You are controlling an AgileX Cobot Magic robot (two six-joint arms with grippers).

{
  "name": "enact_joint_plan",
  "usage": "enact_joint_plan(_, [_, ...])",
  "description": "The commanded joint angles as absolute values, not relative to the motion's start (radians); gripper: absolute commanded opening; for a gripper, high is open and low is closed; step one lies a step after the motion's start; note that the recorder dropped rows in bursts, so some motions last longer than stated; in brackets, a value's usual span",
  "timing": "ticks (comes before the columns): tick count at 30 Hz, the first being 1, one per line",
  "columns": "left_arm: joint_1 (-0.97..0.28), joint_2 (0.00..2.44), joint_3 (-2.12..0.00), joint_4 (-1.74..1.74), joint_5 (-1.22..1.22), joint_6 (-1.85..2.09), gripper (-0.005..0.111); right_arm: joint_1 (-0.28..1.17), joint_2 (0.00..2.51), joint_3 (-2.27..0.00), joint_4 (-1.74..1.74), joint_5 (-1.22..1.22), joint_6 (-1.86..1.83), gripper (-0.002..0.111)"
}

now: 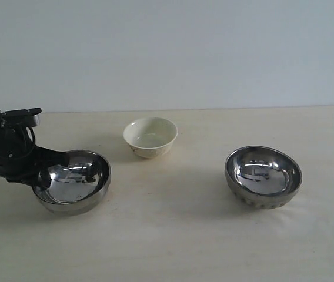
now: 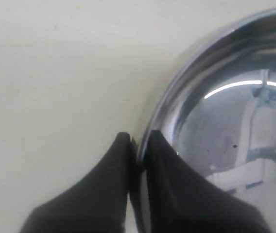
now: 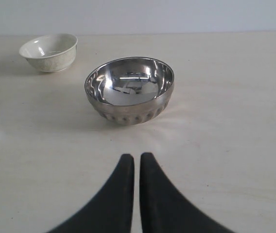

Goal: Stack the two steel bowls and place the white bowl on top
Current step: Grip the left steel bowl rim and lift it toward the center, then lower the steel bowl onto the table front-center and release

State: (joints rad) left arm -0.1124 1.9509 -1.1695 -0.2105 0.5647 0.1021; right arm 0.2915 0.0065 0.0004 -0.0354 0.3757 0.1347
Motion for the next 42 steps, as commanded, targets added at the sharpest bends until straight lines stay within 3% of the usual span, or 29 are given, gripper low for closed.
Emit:
enact_joint_plan(1, [-0.117,1.932,-1.164,-0.191,0.654,0.125,0.004,0.288,0.0,0.0,-0.037,0.368,0.133,0.0])
enact_joint_plan(15, [-0.126,1.756,-1.164,-0.353,0.822,0.221,0.004,0.288,0.0,0.0,-0.037,0.368,0.133,0.0])
enact_joint_plan(27, [-0.334,1.753,-1.23,-0.386,0.731,0.148,0.004,0.288,0.0,0.0,-0.037,0.368,0.133,0.0])
enact_joint_plan(42, [-0.402,1.876,-1.261,-0.416,0.716,0.094,0.004,0.288,0.0,0.0,-0.037,0.367,0.133,0.0])
